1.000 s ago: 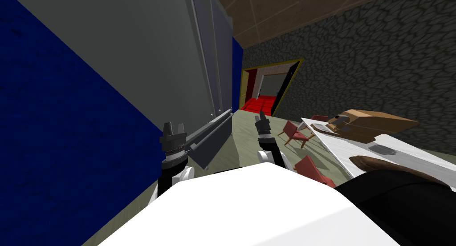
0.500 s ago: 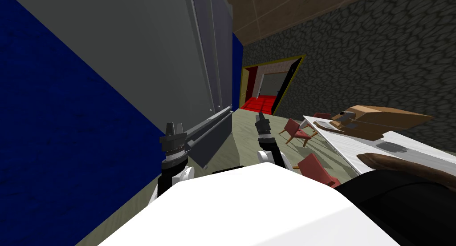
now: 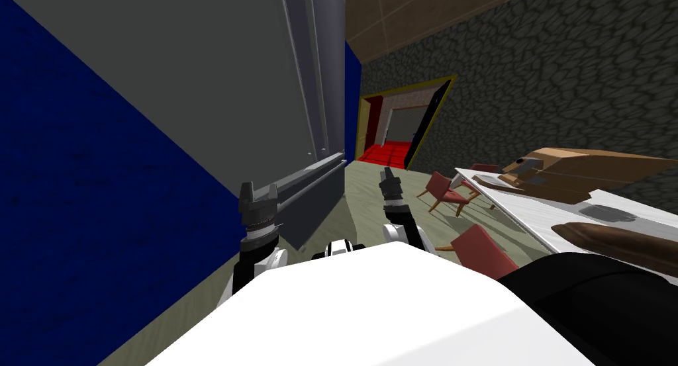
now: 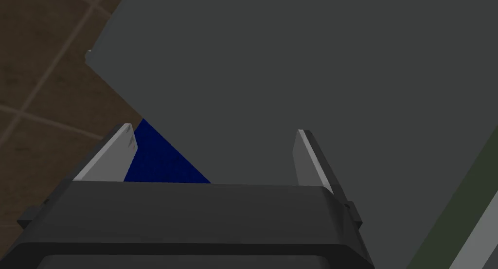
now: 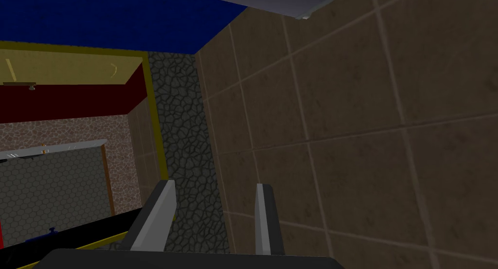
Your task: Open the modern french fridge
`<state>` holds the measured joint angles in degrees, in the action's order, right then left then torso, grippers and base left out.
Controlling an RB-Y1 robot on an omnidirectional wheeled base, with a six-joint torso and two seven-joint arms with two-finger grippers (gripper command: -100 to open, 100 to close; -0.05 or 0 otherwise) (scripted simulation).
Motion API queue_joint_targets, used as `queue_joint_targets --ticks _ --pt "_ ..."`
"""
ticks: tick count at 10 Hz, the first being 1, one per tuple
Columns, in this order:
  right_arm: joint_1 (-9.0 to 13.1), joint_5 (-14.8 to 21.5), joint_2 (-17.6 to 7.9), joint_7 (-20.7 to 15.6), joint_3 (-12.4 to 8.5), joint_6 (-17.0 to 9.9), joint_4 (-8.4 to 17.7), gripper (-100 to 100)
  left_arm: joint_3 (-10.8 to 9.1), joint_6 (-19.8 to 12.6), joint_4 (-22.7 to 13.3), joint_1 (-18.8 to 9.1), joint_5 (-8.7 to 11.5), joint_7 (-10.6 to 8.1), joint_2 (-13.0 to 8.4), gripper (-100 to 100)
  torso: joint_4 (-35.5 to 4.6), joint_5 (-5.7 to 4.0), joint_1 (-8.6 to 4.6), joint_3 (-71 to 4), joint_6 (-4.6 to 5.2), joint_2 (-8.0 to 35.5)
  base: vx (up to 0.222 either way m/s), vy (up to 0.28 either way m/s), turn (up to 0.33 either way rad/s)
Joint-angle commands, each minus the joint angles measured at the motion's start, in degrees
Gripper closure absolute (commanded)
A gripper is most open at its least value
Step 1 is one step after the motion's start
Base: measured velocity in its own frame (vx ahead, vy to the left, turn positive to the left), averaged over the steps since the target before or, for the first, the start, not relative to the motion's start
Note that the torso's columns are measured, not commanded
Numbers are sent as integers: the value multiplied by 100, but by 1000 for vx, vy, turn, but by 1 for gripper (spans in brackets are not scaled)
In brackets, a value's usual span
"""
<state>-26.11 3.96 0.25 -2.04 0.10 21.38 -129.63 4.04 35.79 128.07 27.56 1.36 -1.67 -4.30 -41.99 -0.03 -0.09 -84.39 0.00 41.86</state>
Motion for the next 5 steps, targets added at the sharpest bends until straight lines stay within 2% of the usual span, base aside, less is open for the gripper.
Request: queue_joint_targets --ticks 1,5 --pt "-1 0 0 0 0 0 0 0 9 58 -92 -37 92 -56 -239 -100 -14 -1 -3 -31 0 5 169 -90 -17" --pt "-2 0 0 0 0 0 0 0 31 167 -311 -121 287 -170 -306 -100 -29 3 8 -19 0 40 217 -103 -23"
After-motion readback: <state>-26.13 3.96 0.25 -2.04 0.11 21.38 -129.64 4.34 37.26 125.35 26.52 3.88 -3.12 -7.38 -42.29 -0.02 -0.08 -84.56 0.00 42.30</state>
